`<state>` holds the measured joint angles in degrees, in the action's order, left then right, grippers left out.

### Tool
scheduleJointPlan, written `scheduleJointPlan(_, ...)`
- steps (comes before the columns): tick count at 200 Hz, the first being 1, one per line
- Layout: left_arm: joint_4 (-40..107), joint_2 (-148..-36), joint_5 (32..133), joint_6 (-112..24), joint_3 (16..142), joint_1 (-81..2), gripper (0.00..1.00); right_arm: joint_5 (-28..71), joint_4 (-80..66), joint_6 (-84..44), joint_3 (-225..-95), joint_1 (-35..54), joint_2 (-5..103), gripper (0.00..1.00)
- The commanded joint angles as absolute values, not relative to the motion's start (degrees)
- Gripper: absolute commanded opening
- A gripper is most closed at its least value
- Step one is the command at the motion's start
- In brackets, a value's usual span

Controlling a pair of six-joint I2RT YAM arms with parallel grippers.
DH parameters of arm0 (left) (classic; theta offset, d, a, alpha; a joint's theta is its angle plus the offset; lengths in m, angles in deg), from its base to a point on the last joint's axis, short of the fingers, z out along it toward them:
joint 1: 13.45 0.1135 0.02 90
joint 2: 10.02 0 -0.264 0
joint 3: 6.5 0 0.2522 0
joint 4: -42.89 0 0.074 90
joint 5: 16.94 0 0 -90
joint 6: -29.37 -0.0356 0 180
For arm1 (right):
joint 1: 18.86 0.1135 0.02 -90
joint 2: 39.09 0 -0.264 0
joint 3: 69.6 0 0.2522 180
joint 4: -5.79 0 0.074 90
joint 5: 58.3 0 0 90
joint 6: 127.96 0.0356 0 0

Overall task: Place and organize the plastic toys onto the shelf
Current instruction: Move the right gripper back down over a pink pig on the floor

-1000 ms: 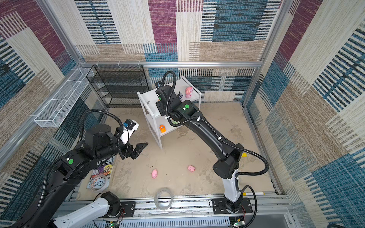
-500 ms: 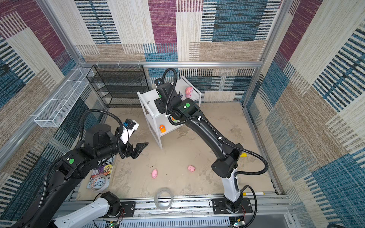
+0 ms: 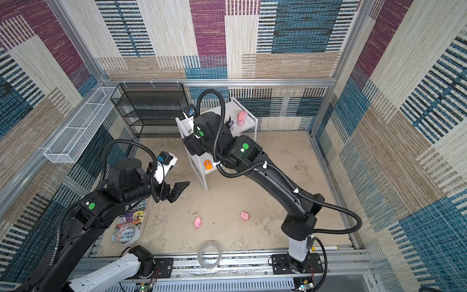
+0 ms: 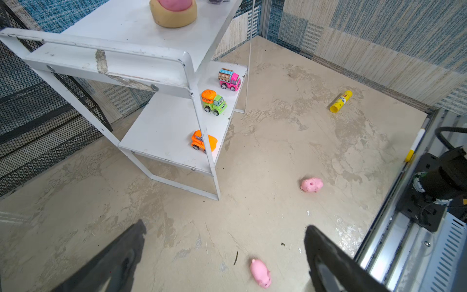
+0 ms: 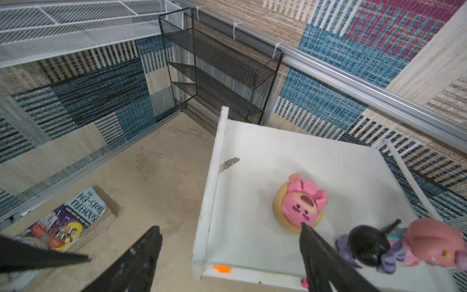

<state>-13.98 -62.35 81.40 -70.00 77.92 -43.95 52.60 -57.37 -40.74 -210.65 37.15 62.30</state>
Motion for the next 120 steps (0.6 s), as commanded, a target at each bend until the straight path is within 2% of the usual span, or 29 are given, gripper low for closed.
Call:
scheduleJointPlan(1,-13.0,-61.99,82.97,-69.78,78.02,-43.93,0.99,53.76,-55.05,-35.39,-200.49,38.88,55.04,0.89)
scheduleJointPlan(51,-13.47,-60.55,85.02,-68.56,76.38,-43.88,0.99,45.98,-50.07,-17.0,-163.32,41.88,28.67,0.9)
scheduleJointPlan(70,-13.5,-60.9,86.4,-67.87,75.96,-43.94,0.99,44.52,-49.46,-9.32,-150.3,41.95,21.74,0.9)
scheduleJointPlan(98,-13.31,-61.34,88.29,-67.09,75.54,-43.88,0.99,47.33,-49.53,3.93,-135.85,41.96,17.6,0.89)
scheduleJointPlan(120,-13.34,-61.78,89.23,-66.9,75.55,-44.04,0.99,47.82,-46.49,8.5,-127.53,41.86,18.29,0.88)
